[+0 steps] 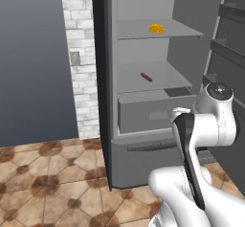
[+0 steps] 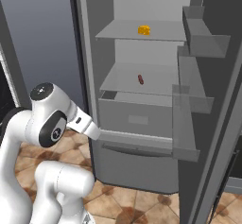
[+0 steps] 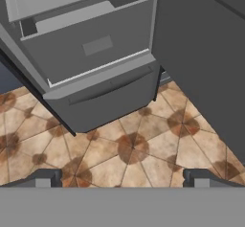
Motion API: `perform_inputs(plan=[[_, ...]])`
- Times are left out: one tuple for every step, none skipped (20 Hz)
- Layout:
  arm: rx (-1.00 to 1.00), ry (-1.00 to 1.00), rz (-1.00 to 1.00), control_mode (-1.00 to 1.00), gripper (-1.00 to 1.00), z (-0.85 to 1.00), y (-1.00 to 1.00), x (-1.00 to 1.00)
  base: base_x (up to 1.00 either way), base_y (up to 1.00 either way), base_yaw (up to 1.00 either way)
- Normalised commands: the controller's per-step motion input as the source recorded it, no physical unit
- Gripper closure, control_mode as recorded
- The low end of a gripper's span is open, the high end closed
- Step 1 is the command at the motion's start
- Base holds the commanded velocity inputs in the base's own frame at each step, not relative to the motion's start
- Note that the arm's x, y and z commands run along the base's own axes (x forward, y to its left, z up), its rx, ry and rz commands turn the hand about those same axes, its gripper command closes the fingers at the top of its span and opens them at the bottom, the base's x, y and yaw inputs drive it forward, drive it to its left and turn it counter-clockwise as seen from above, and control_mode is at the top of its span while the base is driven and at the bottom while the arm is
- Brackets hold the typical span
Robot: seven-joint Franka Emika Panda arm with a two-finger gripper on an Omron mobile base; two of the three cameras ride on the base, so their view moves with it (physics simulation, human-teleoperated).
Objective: Retrieve the sausage and cheese from the fridge and place them on the cutting board on the counter.
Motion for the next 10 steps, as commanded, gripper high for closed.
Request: perform_inputs(plan=[[0.00,0.00,0.00,1.00,-1.00,0.00,0.00,0.00,0.00,0.00,0.00],[0.00,0.00,0.00,1.00,-1.00,0.00,0.00,0.00,0.00,0.00,0.00],[0.00,0.00,0.00,1.00,-1.00,0.00,0.00,0.00,0.00,0.00,0.00],[0.00,0.00,0.00,1.00,-1.00,0.00,0.00,0.00,0.00,0.00,0.00],[0.00,0.00,0.00,1.00,-1.00,0.00,0.00,0.00,0.00,0.00,0.00],[0.00,0.00,0.00,1.00,-1.00,0.00,0.00,0.00,0.00,0.00,0.00],[0.00,0.00,0.00,1.00,-1.00,0.00,0.00,0.00,0.00,0.00,0.00],[0.00,0.00,0.00,1.00,-1.00,0.00,0.00,0.00,0.16,-0.01,0.00],[0.00,0.00,0.00,1.00,-1.00,0.00,0.00,0.00,0.33,0.00,0.00],[0.00,0.00,0.00,1.00,-1.00,0.00,0.00,0.00,0.51,0.00,-0.06]])
